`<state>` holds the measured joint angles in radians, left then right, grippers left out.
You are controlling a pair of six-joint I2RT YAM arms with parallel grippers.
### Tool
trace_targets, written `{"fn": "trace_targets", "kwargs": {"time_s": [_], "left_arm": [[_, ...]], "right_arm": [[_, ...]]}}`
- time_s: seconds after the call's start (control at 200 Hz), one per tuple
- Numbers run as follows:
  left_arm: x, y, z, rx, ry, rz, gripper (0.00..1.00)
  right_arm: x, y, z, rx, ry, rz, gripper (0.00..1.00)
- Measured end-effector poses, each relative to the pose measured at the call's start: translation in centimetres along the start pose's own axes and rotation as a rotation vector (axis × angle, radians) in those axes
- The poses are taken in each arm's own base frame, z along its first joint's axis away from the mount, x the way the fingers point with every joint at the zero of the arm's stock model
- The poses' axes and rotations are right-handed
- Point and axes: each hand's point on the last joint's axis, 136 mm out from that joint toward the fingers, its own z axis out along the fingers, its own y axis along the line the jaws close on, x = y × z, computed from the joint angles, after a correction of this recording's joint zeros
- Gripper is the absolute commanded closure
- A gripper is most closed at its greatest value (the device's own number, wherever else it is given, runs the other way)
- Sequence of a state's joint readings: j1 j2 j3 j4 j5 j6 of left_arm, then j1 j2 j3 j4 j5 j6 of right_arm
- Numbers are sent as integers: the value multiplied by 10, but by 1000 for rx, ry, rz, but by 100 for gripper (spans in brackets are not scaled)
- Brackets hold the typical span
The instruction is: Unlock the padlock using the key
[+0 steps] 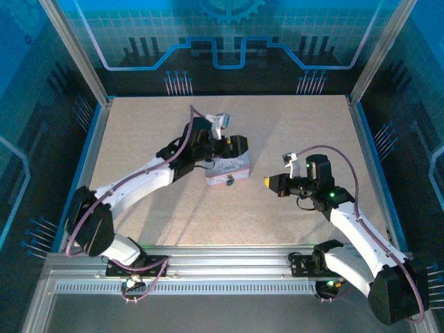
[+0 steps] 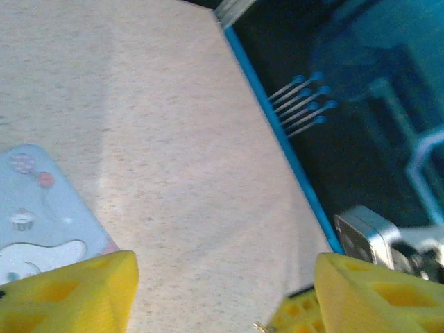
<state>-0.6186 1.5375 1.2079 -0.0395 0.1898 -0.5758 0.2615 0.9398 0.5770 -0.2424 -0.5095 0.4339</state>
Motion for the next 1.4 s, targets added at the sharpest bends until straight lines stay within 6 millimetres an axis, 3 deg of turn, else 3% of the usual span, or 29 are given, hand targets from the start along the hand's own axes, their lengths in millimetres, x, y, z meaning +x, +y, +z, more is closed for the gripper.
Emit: {"fn": "trace_targets", "kwargs": {"time_s": [0.13, 0.265, 0.44, 0.77, 0.93, 1.25, 1.401], "left_arm": [[-5, 39, 27, -161, 67, -14, 24], [12, 86, 53, -304, 164, -37, 24], [37, 115, 76, -373, 260, -40, 24], [27, 114, 101, -362, 274, 15, 25], [32, 113, 114, -361, 315, 62, 25], [43, 94, 130, -297, 380, 172, 28], [56, 74, 139, -221, 432, 252, 29]], "right_arm": [[16, -20, 1, 97, 70, 21, 100], [23, -31, 2, 154, 115, 36, 100], [24, -36, 1, 183, 137, 31, 100], [28, -38, 0, 194, 152, 29, 100], [28, -38, 0, 194, 153, 29, 100], [35, -41, -1, 208, 177, 34, 100], [35, -44, -3, 212, 179, 40, 100]]}}
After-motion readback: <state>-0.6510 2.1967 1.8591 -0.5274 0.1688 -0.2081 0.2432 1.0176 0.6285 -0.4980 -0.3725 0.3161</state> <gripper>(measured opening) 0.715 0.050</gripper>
